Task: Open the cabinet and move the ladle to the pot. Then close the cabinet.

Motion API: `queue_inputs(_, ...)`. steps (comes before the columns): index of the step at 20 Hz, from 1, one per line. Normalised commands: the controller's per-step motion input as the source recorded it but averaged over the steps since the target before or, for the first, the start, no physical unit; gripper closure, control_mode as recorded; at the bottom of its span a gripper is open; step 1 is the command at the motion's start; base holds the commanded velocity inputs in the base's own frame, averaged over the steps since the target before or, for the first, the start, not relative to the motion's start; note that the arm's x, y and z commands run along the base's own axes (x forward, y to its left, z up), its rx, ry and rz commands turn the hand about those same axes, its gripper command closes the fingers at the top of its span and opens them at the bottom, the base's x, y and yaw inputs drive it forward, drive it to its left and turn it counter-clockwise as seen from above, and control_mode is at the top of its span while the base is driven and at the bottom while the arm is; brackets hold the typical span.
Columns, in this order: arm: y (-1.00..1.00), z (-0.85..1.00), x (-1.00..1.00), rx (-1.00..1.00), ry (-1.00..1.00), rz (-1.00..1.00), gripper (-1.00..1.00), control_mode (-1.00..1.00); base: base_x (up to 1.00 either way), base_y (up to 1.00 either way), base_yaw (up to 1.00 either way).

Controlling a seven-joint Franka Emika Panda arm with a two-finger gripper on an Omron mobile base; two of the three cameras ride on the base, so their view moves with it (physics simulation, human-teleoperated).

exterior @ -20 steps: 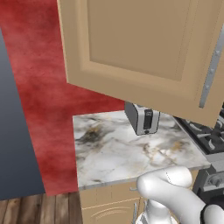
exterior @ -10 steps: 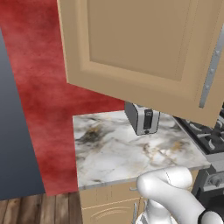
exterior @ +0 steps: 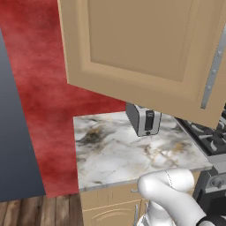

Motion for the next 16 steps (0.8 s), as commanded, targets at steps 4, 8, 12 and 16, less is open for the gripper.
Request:
queue_inputs(4,0.59,0.32,-0.62,0.00,0.00,0.16,-1.00,-1.00,0.00,0.00,0.00)
queue_inputs(8,0.60,0.34,-0.76,0.00,0.00,0.17,-1.00,-1.00,0.00,0.00,0.00)
queue_inputs(12,0.86,0.21,-0.85,0.00,0.00,0.17,-1.00,-1.00,0.00,0.00,0.00)
queue_inputs(16,1.00,0.06,-0.72,-0.01,0.00,0.13,-1.00,-1.00,0.00,0.00,0.00)
